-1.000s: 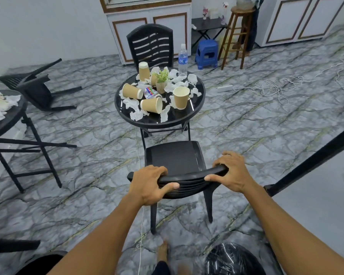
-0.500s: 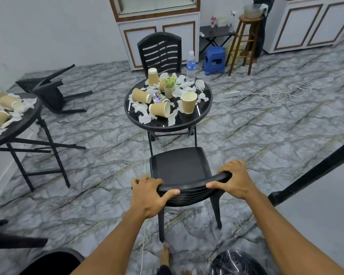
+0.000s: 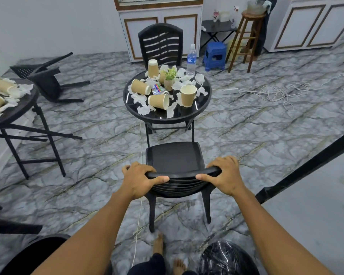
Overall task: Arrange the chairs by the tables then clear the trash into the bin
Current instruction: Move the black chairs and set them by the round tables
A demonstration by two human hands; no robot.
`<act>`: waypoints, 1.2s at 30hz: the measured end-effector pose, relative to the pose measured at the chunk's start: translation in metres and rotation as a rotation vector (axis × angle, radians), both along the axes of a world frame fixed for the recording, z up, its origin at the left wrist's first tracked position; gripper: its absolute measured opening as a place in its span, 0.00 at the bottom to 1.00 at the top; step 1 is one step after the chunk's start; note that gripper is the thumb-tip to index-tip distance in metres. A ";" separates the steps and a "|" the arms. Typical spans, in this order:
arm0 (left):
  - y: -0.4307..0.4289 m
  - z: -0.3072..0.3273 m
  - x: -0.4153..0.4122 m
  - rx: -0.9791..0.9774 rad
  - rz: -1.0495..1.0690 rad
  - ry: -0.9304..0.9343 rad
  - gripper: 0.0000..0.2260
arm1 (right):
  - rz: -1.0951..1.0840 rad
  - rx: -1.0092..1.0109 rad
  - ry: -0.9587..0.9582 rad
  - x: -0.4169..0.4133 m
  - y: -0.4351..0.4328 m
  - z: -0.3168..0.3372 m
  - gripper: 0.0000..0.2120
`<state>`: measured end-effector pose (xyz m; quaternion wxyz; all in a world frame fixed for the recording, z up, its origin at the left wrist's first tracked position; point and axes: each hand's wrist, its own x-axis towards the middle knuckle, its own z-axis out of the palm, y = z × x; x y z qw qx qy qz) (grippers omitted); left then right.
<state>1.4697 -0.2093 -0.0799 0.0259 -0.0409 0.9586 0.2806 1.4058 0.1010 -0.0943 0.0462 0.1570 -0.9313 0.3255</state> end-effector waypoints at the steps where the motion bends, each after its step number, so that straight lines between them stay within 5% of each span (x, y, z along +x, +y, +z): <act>1: 0.000 0.000 0.001 -0.002 0.002 -0.006 0.29 | 0.003 0.006 -0.004 0.001 0.001 -0.001 0.27; 25: 0.004 0.002 -0.003 0.047 0.030 0.010 0.32 | -0.018 -0.006 -0.025 -0.007 0.001 -0.001 0.28; 36: 0.002 0.008 -0.004 0.020 0.005 -0.122 0.31 | 0.052 0.022 -0.199 -0.015 0.008 0.008 0.27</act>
